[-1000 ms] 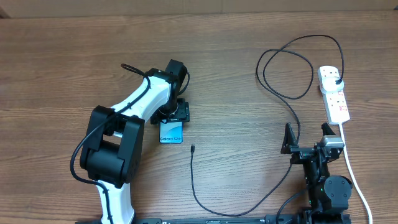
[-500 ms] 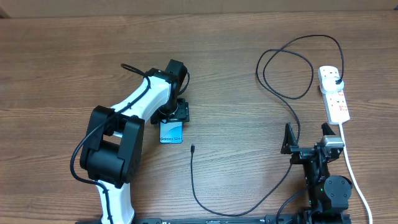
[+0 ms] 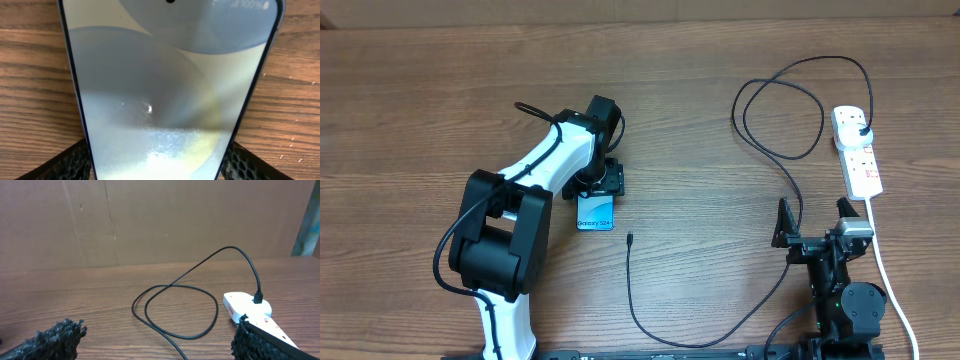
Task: Plug charger to phone and switch on socket
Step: 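Rotate the held phone with the left gripper toward the cable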
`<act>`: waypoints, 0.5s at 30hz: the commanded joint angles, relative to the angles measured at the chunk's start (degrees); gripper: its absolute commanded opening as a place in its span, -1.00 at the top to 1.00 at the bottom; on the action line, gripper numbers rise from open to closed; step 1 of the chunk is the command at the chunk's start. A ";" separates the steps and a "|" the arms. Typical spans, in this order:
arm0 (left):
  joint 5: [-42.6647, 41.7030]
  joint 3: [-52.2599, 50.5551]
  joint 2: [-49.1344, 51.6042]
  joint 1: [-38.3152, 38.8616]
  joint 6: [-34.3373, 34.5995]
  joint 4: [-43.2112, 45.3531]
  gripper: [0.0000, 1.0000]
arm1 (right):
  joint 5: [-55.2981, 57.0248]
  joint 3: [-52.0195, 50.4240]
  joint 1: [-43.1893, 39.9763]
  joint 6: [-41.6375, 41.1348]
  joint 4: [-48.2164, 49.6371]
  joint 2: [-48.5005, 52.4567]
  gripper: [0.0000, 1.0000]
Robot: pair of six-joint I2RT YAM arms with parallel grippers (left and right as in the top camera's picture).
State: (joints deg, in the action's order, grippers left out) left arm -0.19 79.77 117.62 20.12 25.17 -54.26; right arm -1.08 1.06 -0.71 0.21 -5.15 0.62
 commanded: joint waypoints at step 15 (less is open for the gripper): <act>-0.94 -0.44 0.11 -0.61 0.59 0.28 -0.23 | 0.35 -0.61 0.11 0.28 0.39 -0.48 -1.00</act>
State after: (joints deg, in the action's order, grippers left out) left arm -0.34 79.77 117.56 20.12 25.17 -54.26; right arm -1.08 1.06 -0.71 0.23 -5.15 0.62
